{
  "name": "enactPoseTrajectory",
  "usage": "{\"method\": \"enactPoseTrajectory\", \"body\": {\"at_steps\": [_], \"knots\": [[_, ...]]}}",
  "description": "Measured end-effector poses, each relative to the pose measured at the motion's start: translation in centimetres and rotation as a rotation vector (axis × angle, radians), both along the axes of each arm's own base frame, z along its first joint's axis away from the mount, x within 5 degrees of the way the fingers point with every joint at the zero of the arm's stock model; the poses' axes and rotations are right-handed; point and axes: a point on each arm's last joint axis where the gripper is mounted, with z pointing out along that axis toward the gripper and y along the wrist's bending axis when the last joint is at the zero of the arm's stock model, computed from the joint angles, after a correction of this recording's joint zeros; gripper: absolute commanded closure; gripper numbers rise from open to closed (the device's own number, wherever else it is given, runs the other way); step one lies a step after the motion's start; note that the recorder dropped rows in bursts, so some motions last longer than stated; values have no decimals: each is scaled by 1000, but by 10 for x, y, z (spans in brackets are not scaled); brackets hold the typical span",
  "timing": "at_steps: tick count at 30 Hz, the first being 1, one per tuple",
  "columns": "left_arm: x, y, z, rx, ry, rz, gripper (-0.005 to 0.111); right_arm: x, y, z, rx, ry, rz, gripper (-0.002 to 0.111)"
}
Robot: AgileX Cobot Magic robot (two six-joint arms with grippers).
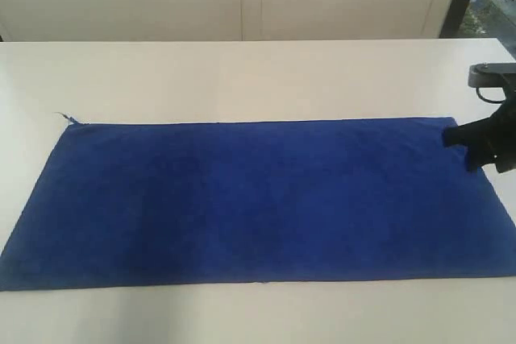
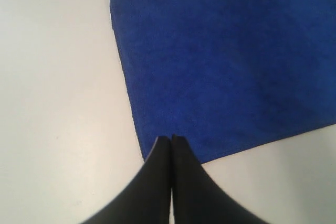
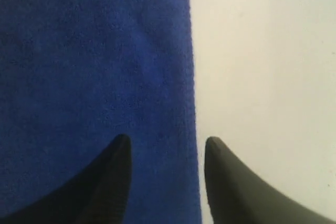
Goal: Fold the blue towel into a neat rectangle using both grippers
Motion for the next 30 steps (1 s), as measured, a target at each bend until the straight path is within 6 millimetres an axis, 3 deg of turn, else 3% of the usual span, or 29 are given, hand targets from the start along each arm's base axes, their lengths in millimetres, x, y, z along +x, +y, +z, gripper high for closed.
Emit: {"method": "enactPoseTrajectory", "body": {"at_steps": [5,9,23,26,30], "knots": [[0,0,0,0,0,0,107,5,-1,-24,0,38,38,65],[0,0,0,0,0,0,107,6,-1,-25,-2,42,47,65],[0,0,0,0,0,0,107,8,-1,-26,6,40,46,106],[0,0,0,0,0,0,107,8,-4,-26,-16,39,37,108],[0,0,0,0,0,0,107,4,-22,-26,-43,35,-36,108]]}}
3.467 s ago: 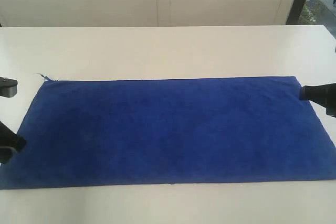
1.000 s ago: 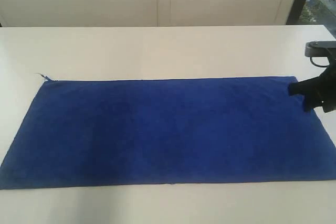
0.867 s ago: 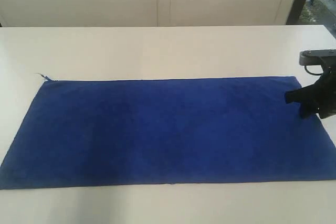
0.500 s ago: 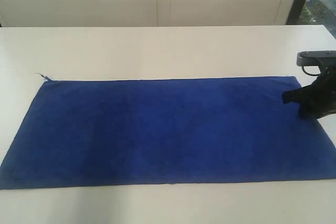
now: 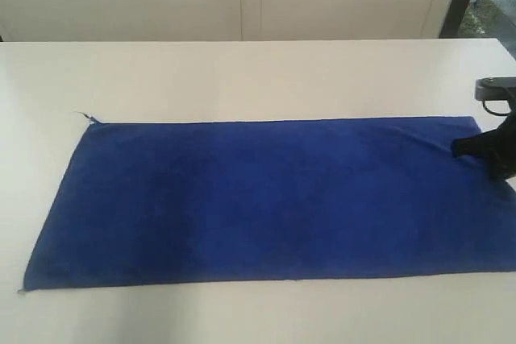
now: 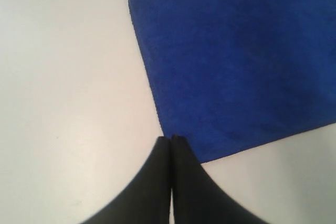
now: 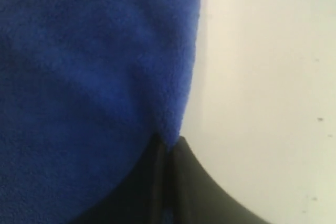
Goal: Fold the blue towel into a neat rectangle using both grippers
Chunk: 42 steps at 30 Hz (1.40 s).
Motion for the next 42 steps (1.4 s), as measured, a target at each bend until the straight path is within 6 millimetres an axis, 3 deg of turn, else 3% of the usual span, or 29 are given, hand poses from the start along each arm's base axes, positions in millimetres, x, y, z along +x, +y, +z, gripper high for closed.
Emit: {"method": "enactPoseTrajectory", "body": {"at_steps": [14,23,28,31,35,42], "knots": [[0,0,0,1,0,-1,107,-25,-68,-2,-84,-4,-186,108],[0,0,0,1,0,-1,107,-26,-71,3,-98,-31,-190,108],[0,0,0,1,0,-1,107,-28,-67,35,-81,-129,-243,108],[0,0,0,1,0,-1,107,-28,-56,60,-77,-198,-246,108],[0,0,0,1,0,-1,107,-25,-24,99,-81,-294,-178,108],[0,0,0,1,0,-1,107,-13,62,152,-50,-358,58,108]]}}
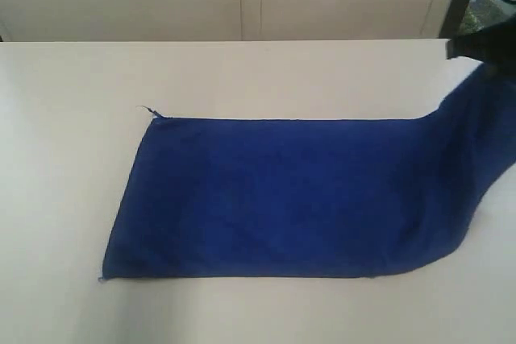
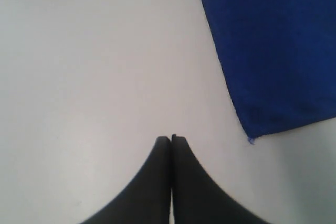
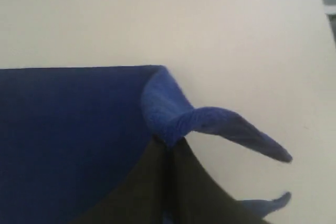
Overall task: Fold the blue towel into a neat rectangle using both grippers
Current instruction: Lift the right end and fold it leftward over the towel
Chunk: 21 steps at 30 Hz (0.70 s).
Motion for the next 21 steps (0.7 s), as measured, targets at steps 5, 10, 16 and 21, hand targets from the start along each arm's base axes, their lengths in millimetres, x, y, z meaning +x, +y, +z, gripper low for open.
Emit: {"method": "enactPoseTrajectory", "body": {"at_steps": [5,10,16,21], "knots": [[0,0,0,0,0,0,107,12,75,30,46,-64,188,108],[0,0,0,0,0,0,107,24,164,46,93,-93,391,108],[0,0,0,0,0,0,107,43,288,-7,148,-14,618,108],[0,0,0,0,0,0,107,53,364,-114,113,165,716,108]]}}
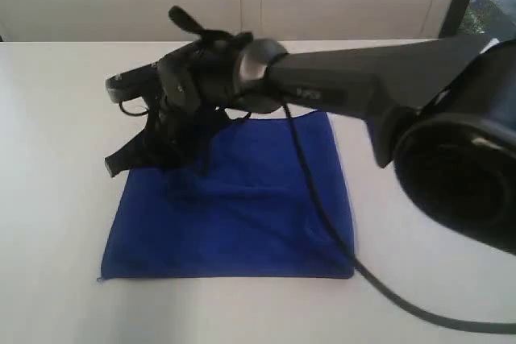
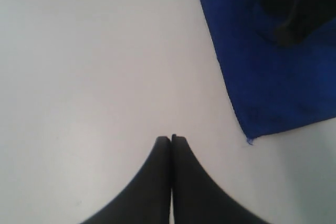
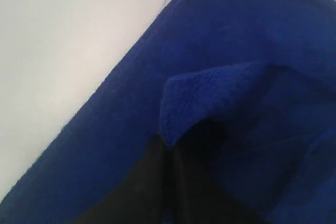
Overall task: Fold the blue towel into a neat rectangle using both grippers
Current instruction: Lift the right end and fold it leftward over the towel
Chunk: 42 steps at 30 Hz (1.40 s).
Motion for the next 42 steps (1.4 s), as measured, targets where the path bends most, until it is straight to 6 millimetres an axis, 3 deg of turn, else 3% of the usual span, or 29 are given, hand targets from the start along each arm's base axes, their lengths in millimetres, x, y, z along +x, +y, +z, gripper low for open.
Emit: {"method": "enactPoseTrajectory", "body": {"at_steps": [1,5,26,29,36,40,42], "knots": [[0,0,0,0,0,0,107,1,9,-11,-6,7,12,108],[0,0,0,0,0,0,107,4,21,-17,3,0,26,108],[0,0,0,0,0,0,107,6,39,-8,159,-54,19,107],[0,0,0,0,0,0,107,6,40,-16,154,-49,19,98],[0,0,0,0,0,0,107,7,41,-24,158,-33,11,59],[0,0,0,0,0,0,107,6,42,-19,167,-35,10,56],[0,0,0,0,0,0,107,5,41,-5,180,-49,12,56]]}}
